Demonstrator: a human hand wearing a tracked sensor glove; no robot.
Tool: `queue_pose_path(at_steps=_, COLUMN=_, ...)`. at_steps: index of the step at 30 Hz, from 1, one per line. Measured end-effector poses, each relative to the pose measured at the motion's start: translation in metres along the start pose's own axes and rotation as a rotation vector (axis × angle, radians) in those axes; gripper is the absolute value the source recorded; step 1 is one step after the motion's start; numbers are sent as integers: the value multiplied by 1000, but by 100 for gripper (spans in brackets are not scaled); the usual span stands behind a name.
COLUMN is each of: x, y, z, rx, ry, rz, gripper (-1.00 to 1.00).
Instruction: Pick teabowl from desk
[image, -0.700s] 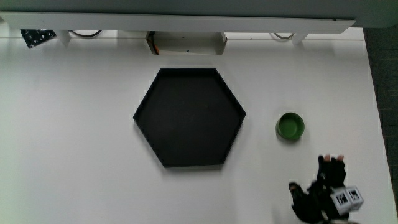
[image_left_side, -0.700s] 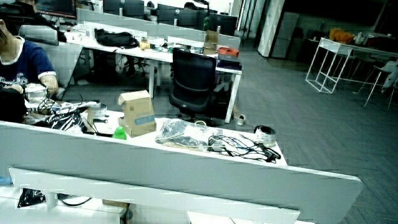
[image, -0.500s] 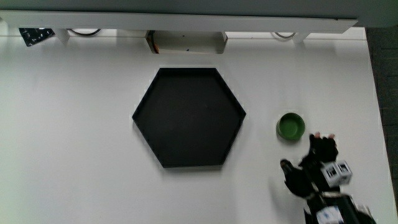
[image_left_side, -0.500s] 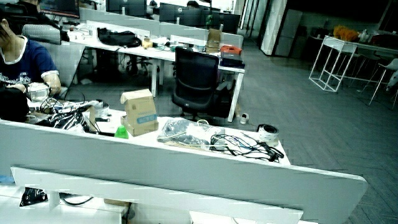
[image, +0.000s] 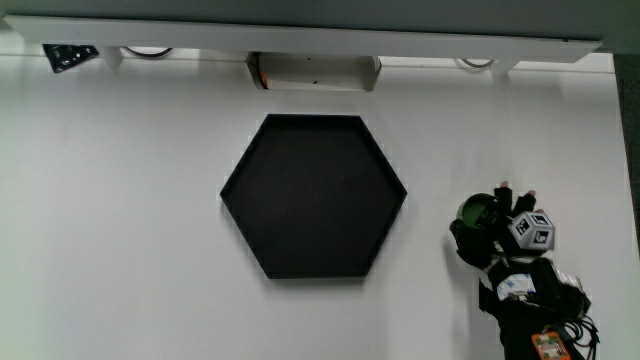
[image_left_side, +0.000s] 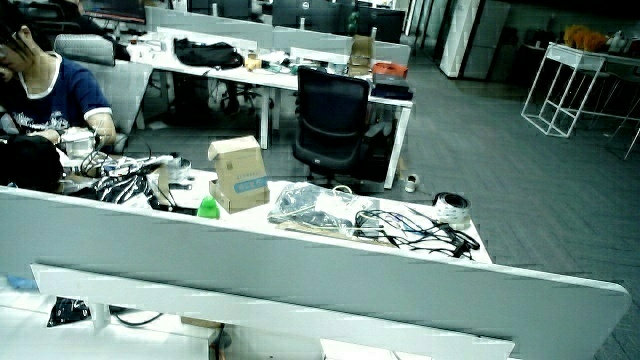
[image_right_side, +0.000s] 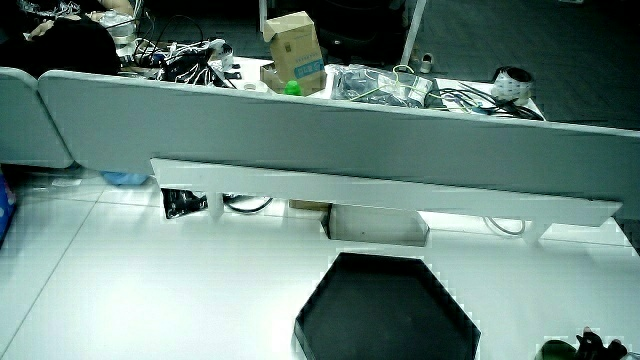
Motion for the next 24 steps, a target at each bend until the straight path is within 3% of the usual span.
queue_pose_path(at_steps=9, x=0, y=-9, z=9, rx=110, ry=-19, rz=-17, gripper=67)
queue_pose_path(at_steps=14, x=10, y=-6, z=-1, rx=139, ry=-20, rz=-48, gripper=100)
queue_pose_path(at_steps=15, x=10, y=-8, z=-2, rx=147, ry=-19, rz=-61, gripper=100)
queue_pose_path(at_steps=22, x=4, y=-23, z=2, rx=204, ry=10, rz=-3, gripper=100)
queue_pose_path(at_steps=24, x=1, y=-25, z=7, rx=251, ry=13, rz=23, gripper=100)
